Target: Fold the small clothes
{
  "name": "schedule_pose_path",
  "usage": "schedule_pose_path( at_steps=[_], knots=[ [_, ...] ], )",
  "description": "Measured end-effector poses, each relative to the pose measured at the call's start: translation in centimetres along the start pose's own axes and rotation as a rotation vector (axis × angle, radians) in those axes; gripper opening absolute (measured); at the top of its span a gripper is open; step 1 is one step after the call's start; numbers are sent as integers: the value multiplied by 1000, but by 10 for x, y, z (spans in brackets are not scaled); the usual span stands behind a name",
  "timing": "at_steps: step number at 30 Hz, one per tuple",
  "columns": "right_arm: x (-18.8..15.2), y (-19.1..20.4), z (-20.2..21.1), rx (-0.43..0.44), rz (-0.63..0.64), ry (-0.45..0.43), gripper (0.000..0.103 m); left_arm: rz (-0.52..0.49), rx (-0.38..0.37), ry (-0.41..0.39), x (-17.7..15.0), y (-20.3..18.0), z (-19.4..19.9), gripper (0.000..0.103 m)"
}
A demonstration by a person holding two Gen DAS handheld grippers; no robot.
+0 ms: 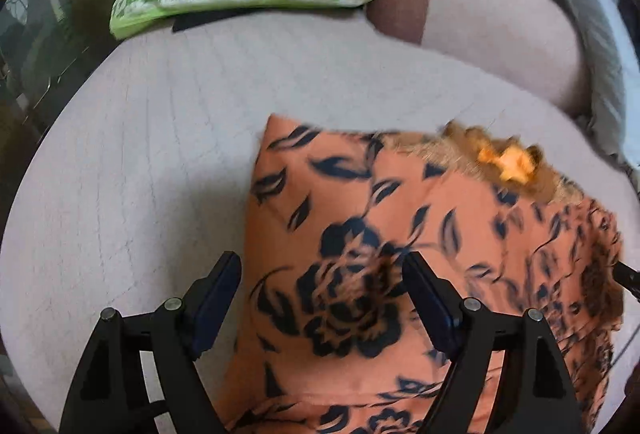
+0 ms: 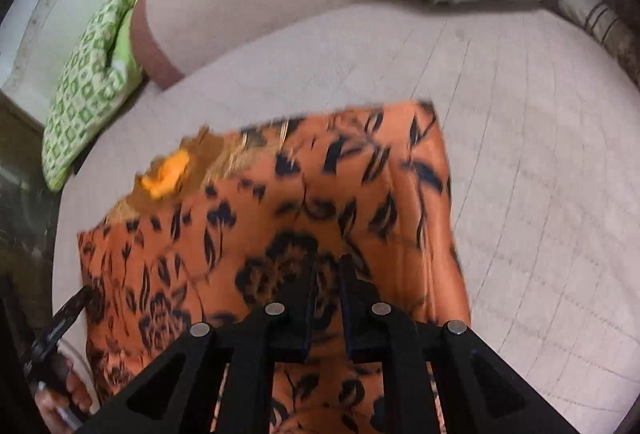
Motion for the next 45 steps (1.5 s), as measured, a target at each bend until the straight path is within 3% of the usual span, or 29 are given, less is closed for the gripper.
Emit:
schedule_pose_path(
  at_steps=[4,8,12,22,35,45],
  knots=[
    [23,-9,-16,-11,-49,-33,13,1,76,51,7,2,-29,85],
    [28,-9,-34,-39,-32,-46,14,29,82,53,13,4,-36,91],
    [17,16,-26,-3,26,-43,14,8,118,-1,20,-2,-21,90],
    [-33,84,-13,109,185,75,14,-6,157,-204,26,-11,41,90],
    [-62,120,-66,70,309,156,15,-31,183,-264,32,-19,61,90],
    [-60,127,-52,94,321,112,15,-31,182,-290,34,-20,70,90]
  ],
)
Point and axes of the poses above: each gripper's, at about its wrist camera, not at the fingertips, and z roughly against the way its jaws point, y to its left, x to its top, the point moved 6 cm from there along -z, roughly the way its jaws point, and after that the axes turned 8 degrees about y, right-handed, at the moved point
